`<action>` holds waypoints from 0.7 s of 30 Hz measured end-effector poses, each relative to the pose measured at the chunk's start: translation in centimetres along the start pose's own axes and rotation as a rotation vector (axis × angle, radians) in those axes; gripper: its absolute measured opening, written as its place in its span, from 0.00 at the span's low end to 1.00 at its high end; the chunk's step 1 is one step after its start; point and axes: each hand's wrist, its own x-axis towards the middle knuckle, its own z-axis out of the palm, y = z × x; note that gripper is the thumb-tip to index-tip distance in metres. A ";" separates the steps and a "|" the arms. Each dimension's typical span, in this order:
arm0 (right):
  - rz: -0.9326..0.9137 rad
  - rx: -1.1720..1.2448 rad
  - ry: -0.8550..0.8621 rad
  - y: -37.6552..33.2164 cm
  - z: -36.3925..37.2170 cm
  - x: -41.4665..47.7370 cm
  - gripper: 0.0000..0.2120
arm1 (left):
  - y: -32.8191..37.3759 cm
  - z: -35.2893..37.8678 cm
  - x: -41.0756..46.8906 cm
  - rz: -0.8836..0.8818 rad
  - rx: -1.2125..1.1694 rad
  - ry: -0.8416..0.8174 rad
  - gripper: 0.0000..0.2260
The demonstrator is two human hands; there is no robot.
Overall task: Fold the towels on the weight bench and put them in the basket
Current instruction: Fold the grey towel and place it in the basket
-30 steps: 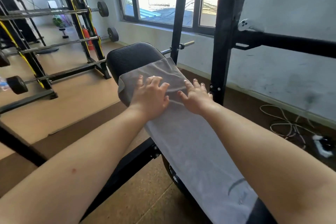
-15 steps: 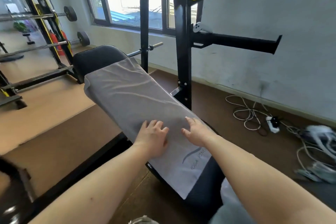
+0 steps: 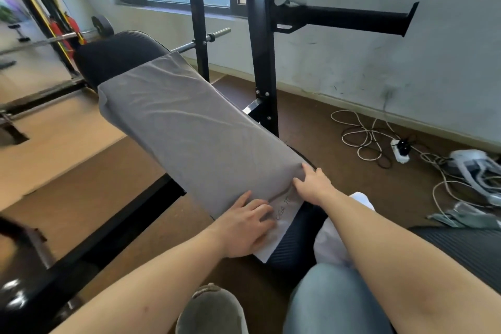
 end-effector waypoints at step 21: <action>0.184 0.103 0.146 -0.4 -0.6 -0.1 0.23 | 1.2 -1.5 -0.5 -0.191 -0.408 0.163 0.11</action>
